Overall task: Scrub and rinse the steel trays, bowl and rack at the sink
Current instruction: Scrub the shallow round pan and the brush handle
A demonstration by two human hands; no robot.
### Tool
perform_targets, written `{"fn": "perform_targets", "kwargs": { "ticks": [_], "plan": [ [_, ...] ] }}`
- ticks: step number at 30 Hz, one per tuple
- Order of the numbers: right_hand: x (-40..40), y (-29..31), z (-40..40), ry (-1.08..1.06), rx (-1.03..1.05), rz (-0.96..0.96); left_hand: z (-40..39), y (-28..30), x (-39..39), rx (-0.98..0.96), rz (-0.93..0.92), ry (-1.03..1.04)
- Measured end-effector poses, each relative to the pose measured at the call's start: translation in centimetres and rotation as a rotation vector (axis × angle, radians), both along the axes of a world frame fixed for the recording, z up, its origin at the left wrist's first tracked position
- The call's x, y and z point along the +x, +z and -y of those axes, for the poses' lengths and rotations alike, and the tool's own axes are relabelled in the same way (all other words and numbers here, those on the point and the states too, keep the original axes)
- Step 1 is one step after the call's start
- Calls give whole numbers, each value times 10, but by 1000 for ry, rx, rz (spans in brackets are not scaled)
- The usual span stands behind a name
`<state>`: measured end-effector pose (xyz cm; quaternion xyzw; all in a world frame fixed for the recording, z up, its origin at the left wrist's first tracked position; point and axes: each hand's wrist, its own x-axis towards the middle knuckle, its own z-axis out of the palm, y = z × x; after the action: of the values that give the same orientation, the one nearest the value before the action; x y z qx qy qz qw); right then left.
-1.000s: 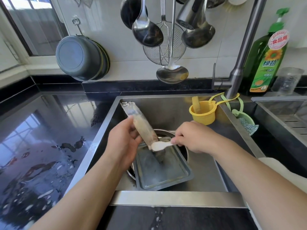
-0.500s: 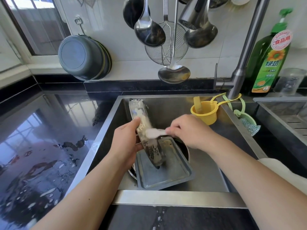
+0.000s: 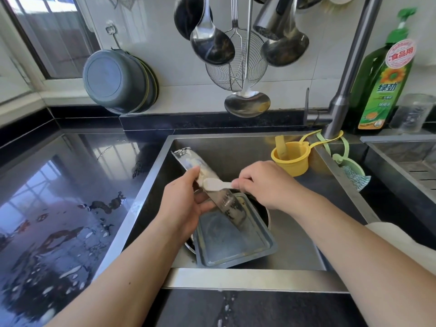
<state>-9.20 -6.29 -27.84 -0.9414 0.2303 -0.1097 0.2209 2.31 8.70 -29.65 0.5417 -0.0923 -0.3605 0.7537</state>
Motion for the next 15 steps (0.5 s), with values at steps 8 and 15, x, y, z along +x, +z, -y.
{"fn": "perform_targets", "kwargs": {
  "ticks": [8, 15],
  "plan": [
    [-16, -5, 8, -25, 38, -181, -1, 0, 5, -67, -71, -7],
    [-13, -4, 7, 3, 75, -192, -1, -1, 11, -56, -74, 61]
  ]
}}
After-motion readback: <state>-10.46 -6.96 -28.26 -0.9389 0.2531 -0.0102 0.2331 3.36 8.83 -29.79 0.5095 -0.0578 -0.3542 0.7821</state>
